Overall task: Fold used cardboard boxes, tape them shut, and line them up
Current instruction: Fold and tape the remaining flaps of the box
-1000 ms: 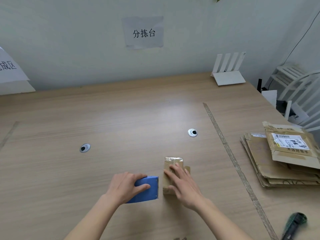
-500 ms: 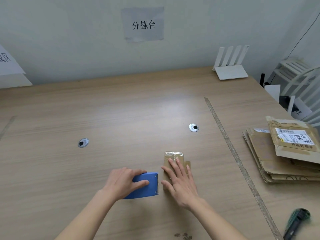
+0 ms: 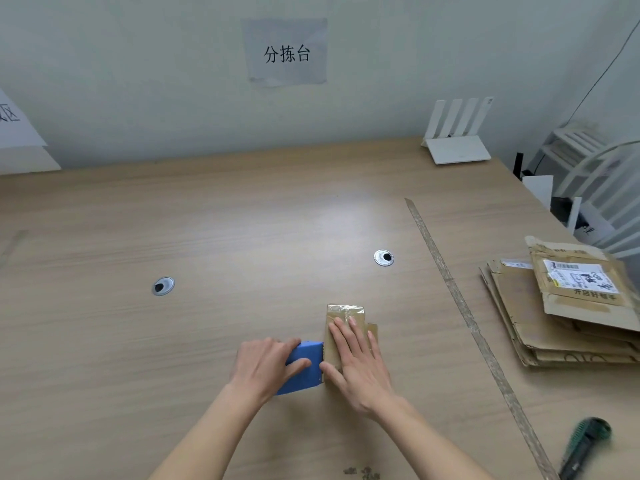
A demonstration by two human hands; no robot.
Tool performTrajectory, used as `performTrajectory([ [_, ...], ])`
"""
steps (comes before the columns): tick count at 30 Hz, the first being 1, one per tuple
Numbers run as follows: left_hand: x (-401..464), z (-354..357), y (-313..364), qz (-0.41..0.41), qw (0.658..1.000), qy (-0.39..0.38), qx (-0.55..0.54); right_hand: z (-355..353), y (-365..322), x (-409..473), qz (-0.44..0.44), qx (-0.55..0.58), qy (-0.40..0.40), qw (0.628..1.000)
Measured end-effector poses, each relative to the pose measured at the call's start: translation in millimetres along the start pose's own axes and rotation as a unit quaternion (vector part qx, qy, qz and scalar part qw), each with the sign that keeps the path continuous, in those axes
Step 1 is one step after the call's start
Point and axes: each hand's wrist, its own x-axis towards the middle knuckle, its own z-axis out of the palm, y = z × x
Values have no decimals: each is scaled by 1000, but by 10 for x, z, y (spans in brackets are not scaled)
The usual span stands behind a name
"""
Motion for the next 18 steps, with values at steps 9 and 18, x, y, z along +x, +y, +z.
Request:
performTrajectory([
  [9, 8, -56, 139, -41, 997, -8, 70, 56, -75, 6, 15, -32, 19, 999],
  [18, -359, 304, -86, -66, 995, 74, 5, 97, -223, -23, 54, 27, 86, 994],
])
